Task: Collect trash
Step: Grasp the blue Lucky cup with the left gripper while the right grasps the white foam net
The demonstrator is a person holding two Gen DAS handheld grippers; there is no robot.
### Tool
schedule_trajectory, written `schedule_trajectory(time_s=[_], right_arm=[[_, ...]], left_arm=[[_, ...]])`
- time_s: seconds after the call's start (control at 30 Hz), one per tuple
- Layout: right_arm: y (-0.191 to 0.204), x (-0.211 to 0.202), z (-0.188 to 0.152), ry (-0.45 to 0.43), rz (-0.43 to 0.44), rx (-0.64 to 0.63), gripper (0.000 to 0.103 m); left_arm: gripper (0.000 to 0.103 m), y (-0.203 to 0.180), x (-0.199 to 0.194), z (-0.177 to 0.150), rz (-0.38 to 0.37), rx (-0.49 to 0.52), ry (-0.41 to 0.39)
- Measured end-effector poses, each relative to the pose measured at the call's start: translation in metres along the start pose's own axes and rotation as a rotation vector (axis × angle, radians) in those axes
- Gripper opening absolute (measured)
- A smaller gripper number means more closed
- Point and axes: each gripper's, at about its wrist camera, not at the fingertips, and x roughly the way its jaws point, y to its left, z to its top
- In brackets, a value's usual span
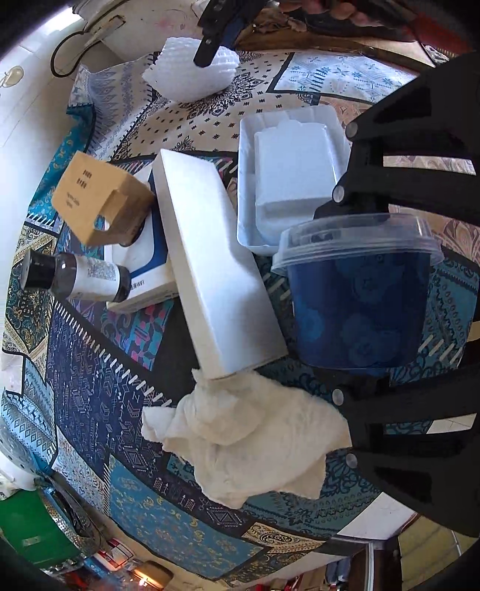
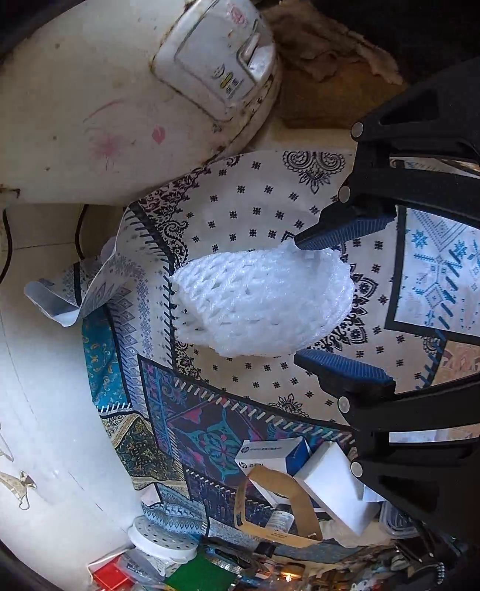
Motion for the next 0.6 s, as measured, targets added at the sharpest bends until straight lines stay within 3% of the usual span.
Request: schedule_trajectory(time_s=[0.17, 0.2, 0.37, 0.6], right_arm=[[-0.002, 0.013, 0.01, -0.026, 0.005, 0.012, 0.051], [0.0, 0.014, 0.011, -0.03, 0.007, -0.001, 0.043], [0.005, 0.01, 0.013, -0.063, -0.002, -0.03, 0.029], [0.013, -0.026, -0.005, -0.122, 0.012, -0.013, 0.028]], left_arm=[[0.053, 0.008, -0.003, 0.0, 0.003, -0.011, -0.003], [0.053, 0.007, -0.003, 0.0, 0.004, -0.009, -0.004], [0.053, 0.008, -0.012, -0.002, 0.003, 0.004, -0.022], [0.053, 0.012, -0.033, -0.007, -0.021, 0.034, -0.059]])
